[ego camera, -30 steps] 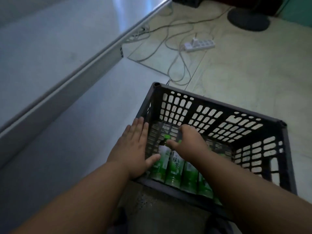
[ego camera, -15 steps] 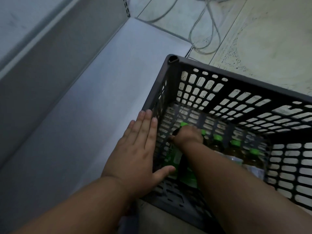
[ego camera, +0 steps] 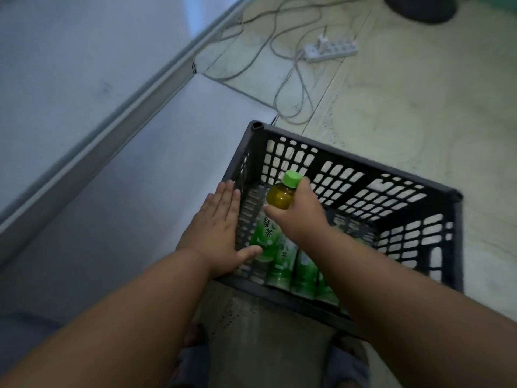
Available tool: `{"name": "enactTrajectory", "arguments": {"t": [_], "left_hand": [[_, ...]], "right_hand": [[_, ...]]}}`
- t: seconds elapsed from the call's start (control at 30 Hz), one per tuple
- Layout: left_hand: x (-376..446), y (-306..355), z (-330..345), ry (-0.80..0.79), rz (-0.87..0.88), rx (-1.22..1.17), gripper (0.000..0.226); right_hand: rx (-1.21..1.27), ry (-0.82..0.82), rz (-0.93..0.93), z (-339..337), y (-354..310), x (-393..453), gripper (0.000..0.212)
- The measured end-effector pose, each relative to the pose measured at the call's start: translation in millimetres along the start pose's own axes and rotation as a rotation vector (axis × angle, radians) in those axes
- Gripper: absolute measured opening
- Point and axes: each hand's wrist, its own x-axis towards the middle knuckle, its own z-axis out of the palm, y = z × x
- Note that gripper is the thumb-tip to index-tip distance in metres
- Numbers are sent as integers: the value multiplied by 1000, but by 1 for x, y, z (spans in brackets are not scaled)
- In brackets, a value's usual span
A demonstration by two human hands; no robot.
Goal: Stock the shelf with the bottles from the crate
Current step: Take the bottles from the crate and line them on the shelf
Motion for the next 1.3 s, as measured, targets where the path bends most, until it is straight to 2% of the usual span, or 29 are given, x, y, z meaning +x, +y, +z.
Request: {"name": "enactTrajectory", "arguments": {"t": [0.07, 0.13, 0.3, 0.47, 0.57, 0.67, 0.77, 1.0, 1.1, 1.3], "left_hand": [[-6, 2, -19, -28, 8, -103, 123], [-19, 6, -50, 21, 35, -210, 124], [-86, 3, -119, 319, -87, -564, 119], [-190, -38, -164, 531, -190, -567, 106], [-251, -65, -182, 610, -263, -579, 103], [-298, -91, -184, 675, -350, -585, 111], [-326, -115, -168, 732, -430, -522, 109], [-339, -162, -118, 717, -824, -395, 116], [-334, -172, -96, 694, -929, -303, 115], [-320, -175, -83, 621, -991, -208, 117]], "right_hand": [[-1, 37, -123, -35, -33, -20, 57], [1, 51, -245, -62, -69, -41, 50], [39, 68, -461, -91, -159, -100, 47], [8, -43, -699, -75, -256, -172, 58], [31, -128, -803, -51, -306, -211, 57], [68, -230, -875, -24, -336, -237, 53], [81, -314, -930, 4, -354, -248, 53], [65, -483, -1012, 83, -396, -233, 56], [88, -554, -1021, 118, -409, -222, 62], [36, -442, -1033, 154, -400, -208, 70]]}}
